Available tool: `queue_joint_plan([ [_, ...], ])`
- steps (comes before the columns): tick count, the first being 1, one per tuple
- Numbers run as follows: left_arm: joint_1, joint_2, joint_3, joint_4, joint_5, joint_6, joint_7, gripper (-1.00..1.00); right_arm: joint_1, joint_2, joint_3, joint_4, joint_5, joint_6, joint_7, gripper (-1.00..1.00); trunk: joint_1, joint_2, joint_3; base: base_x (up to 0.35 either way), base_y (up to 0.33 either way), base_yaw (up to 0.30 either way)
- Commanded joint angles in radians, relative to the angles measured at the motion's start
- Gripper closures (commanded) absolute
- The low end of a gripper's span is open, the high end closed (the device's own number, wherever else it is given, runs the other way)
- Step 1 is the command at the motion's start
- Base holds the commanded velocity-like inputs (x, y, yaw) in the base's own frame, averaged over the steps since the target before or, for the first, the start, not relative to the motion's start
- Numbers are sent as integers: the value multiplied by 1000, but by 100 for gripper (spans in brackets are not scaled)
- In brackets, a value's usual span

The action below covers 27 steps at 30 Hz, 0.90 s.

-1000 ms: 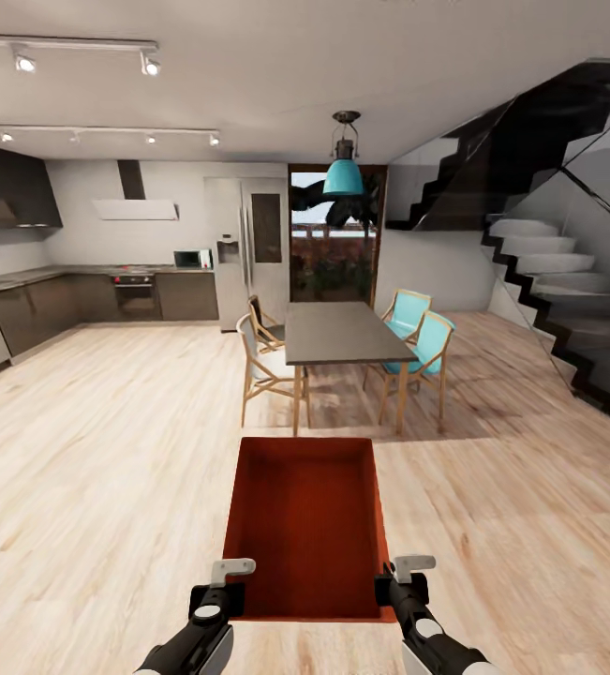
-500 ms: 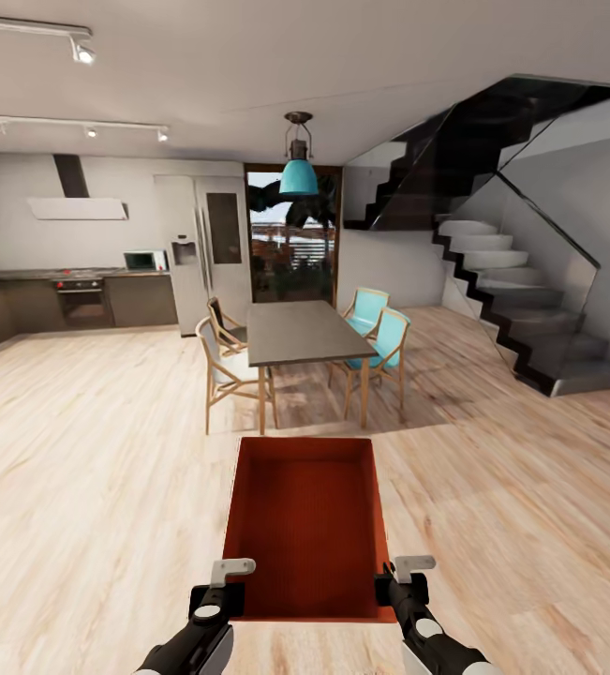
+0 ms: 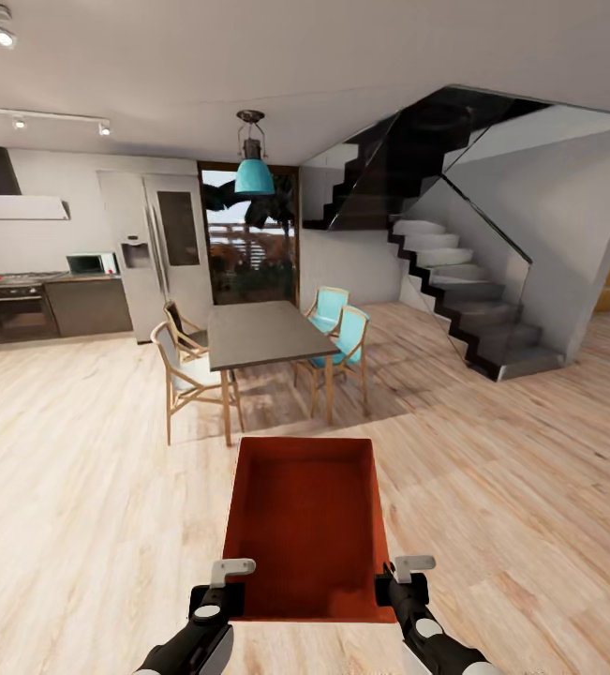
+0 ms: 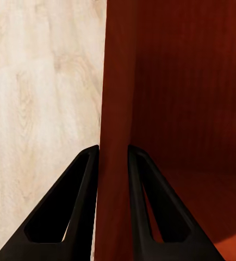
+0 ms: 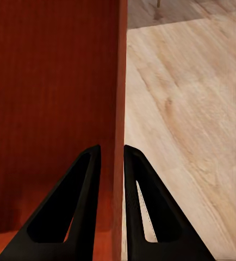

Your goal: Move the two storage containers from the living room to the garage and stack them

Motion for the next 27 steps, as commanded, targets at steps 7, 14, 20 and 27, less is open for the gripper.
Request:
queue_joint_plan([
  [7, 0, 6, -5, 3, 13, 2, 14, 100, -2, -5, 3, -1, -8, -98, -6, 100, 0, -2, -2, 0, 0, -283],
  [14, 0, 6, -5, 4, 13, 2, 14, 100, -2, -5, 3, -1, -8, -98, -6, 100, 0, -2, -2, 0, 0, -283],
  [20, 0, 6, -5, 4, 13, 2, 14, 100, -2, -5, 3, -1, -8, -98, -6, 100, 0, -2, -2, 0, 0, -283],
  [27, 0, 6, -5, 4, 13, 2, 14, 100, -2, -5, 3, -1, -8, -98, -5, 100, 0, -2, -2, 0, 0, -283],
])
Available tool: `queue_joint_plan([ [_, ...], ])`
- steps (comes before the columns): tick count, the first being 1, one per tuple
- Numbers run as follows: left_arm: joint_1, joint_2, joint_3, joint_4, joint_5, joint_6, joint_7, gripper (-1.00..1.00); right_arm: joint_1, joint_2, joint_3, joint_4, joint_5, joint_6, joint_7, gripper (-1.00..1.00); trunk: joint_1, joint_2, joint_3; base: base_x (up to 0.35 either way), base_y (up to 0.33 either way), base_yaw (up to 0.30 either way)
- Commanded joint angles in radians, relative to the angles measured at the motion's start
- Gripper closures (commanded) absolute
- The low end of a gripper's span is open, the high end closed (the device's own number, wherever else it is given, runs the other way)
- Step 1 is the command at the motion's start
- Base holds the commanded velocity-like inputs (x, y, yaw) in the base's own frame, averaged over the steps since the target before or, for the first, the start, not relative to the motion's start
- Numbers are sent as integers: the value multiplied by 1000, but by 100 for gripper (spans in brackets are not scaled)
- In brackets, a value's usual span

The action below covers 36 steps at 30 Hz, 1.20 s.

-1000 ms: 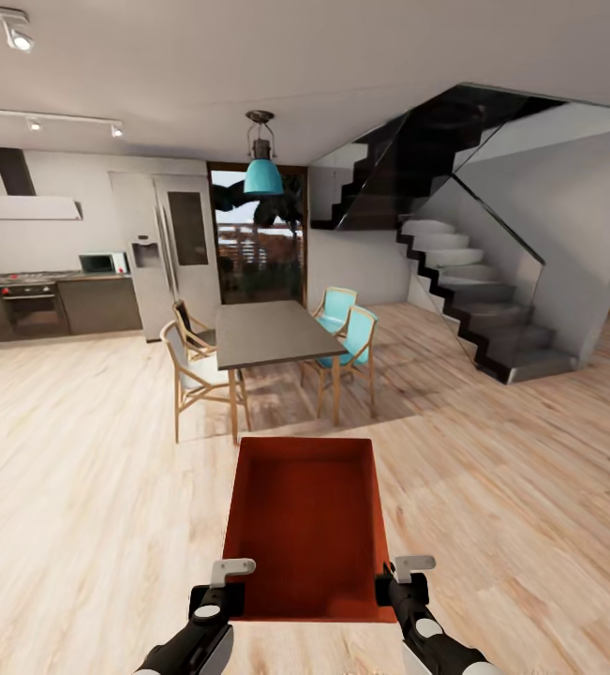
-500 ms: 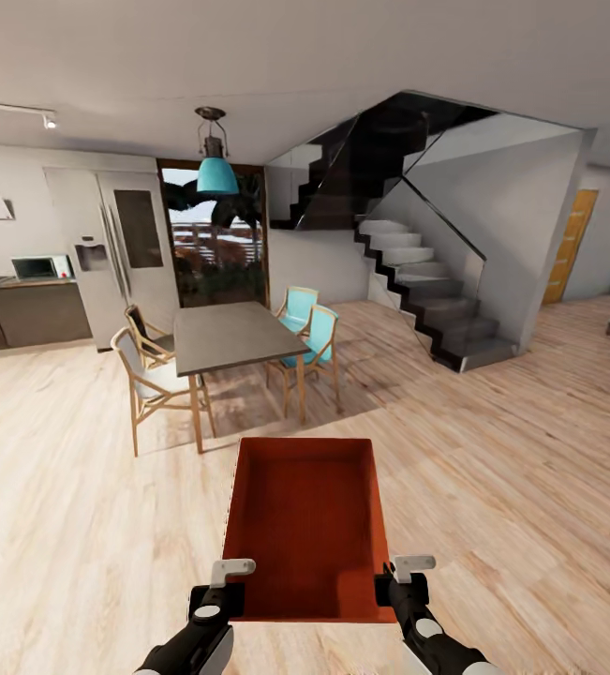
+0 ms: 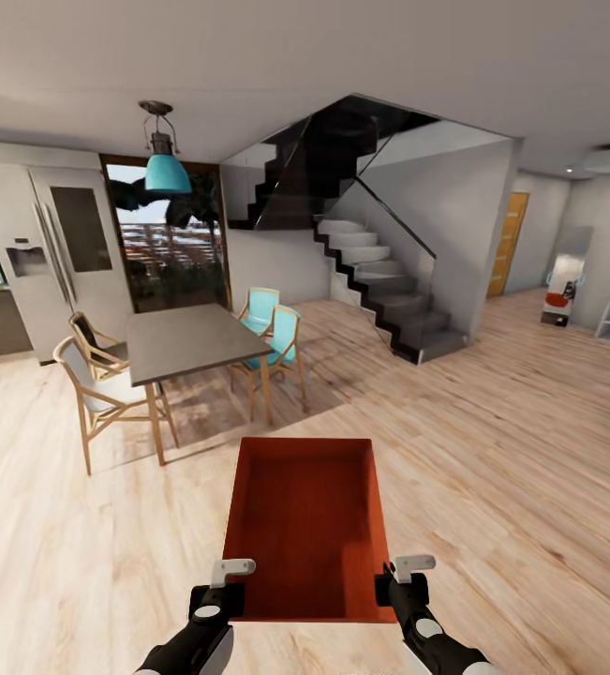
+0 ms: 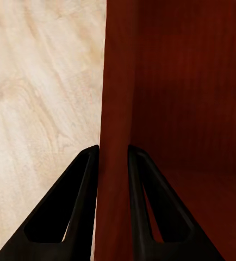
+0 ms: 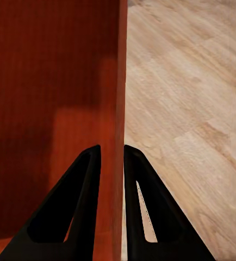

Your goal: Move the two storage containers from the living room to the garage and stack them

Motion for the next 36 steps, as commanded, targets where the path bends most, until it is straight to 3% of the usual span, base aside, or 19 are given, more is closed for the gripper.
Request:
queue_joint_plan([
  [1, 0, 7, -6, 3, 14, 2, 14, 100, -2, -4, 2, -1, -8, -99, -6, 100, 0, -2, -2, 0, 0, -283],
  [29, 0, 7, -6, 2, 14, 2, 13, 100, -2, -4, 2, -1, -8, -99, -6, 100, 0, -2, -2, 0, 0, -283],
  [36, 0, 7, -6, 3, 14, 2, 14, 100, -2, -5, 1, -1, -9, -99, -7, 100, 0, -2, -2, 0, 0, -71],
])
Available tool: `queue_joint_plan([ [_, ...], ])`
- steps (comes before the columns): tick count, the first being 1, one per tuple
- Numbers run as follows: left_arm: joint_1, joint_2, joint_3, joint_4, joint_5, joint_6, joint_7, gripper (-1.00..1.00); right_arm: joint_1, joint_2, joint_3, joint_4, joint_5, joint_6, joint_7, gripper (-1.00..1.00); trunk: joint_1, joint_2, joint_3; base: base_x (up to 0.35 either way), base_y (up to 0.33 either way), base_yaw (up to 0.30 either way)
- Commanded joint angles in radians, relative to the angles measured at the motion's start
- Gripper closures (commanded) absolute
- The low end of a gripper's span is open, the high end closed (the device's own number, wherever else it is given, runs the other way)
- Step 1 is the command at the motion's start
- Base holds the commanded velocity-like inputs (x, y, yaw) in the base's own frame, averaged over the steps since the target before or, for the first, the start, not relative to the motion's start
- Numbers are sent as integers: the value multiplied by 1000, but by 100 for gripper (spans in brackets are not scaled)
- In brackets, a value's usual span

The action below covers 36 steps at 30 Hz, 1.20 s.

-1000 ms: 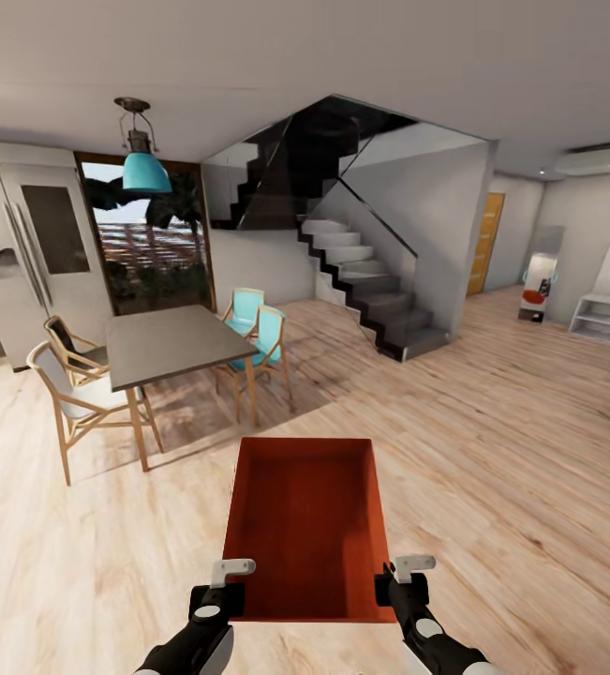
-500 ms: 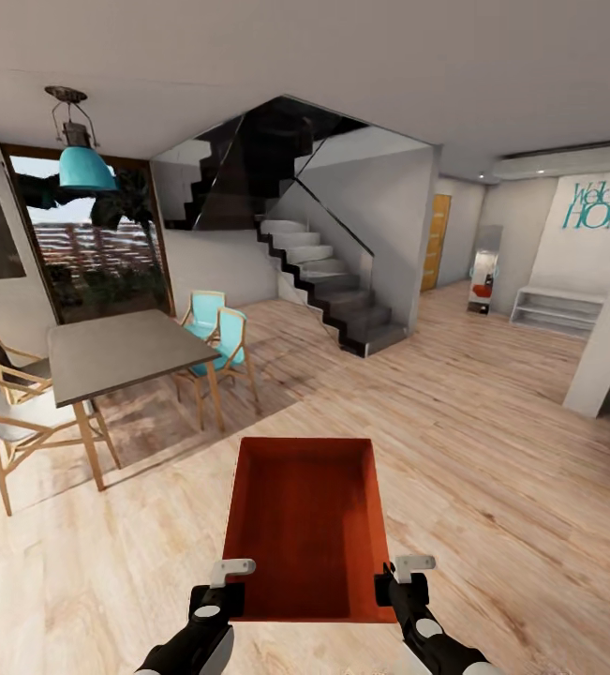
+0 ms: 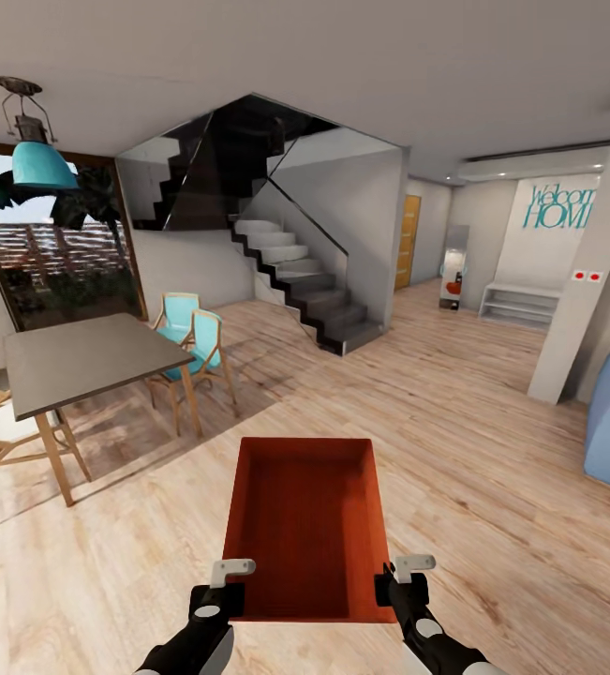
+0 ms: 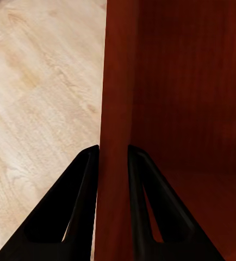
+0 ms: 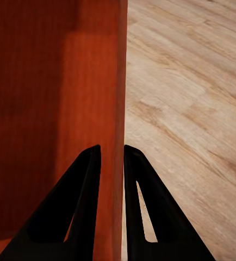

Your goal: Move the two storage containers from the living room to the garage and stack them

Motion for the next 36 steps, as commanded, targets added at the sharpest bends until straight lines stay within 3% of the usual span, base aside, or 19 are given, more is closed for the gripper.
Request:
queue_joint_plan([
  [1, 0, 6, -6, 3, 13, 2, 14, 100, -2, -6, 0, -1, -8, -99, -6, 100, 0, -2, -2, 0, 0, -4],
  [21, 0, 6, -6, 3, 13, 2, 13, 100, -2, -5, 1, 0, -7, -97, -5, 100, 0, -2, -2, 5, 0, 0],
  [36, 0, 8, -6, 2, 13, 2, 3, 100, -2, -4, 1, -1, -7, -98, -6, 100, 0, -2, -2, 285, 0, 0],
])
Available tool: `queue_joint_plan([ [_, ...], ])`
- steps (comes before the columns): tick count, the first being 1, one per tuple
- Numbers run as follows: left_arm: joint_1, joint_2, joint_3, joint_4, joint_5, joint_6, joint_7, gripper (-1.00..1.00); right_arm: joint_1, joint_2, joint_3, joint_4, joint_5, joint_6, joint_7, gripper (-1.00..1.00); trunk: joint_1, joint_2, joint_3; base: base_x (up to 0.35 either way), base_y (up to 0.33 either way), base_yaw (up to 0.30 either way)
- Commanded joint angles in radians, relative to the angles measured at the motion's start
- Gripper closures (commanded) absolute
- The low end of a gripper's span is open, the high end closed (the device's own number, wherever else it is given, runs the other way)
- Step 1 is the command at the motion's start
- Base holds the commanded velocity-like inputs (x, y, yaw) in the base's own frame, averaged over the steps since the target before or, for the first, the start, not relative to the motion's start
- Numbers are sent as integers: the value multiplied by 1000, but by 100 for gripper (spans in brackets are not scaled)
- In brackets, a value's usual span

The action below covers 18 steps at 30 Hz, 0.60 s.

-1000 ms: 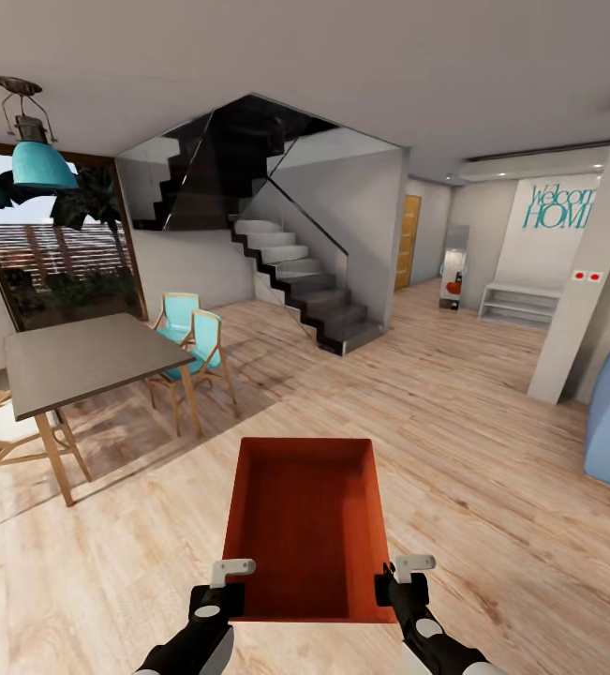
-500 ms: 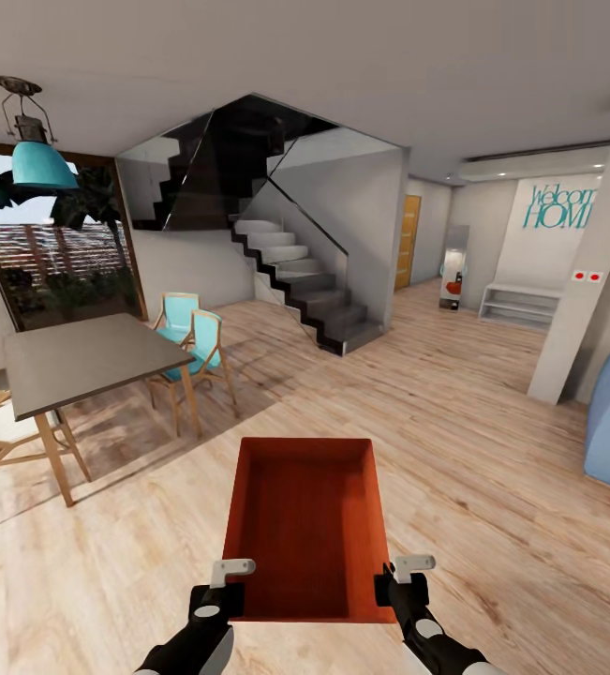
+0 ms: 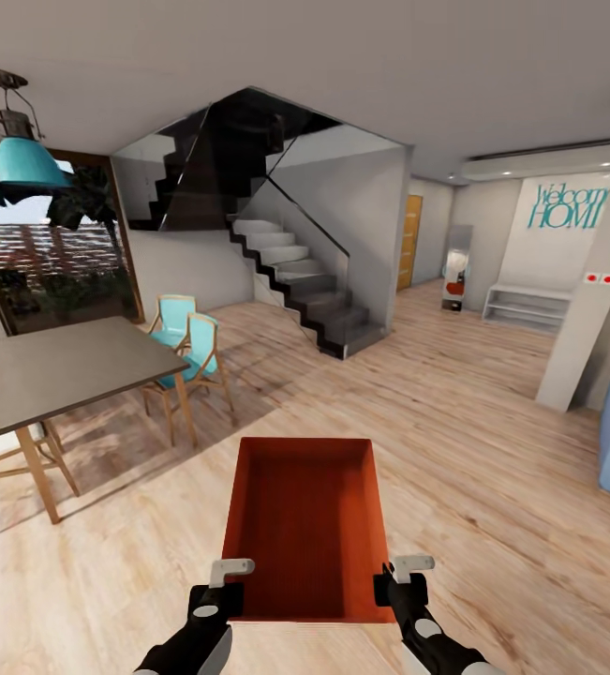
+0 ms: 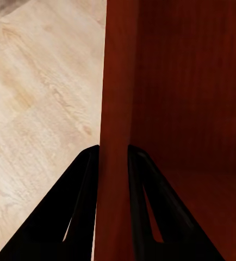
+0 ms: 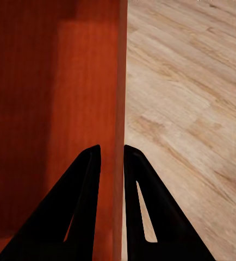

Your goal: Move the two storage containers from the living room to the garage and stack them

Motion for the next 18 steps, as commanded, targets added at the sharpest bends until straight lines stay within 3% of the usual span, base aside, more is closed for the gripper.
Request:
queue_joint_plan([
  [1, 0, 4, -10, 3, 17, 2, 12, 100, -2, -8, -4, -2, 0, -96, -3, 100, 1, -1, -2, 321, 0, 0],
  [18, 0, 4, -10, 3, 17, 2, 12, 100, -2, -6, -4, -2, 0, -97, -5, 100, 1, -1, -2, 321, 0, 0],
])
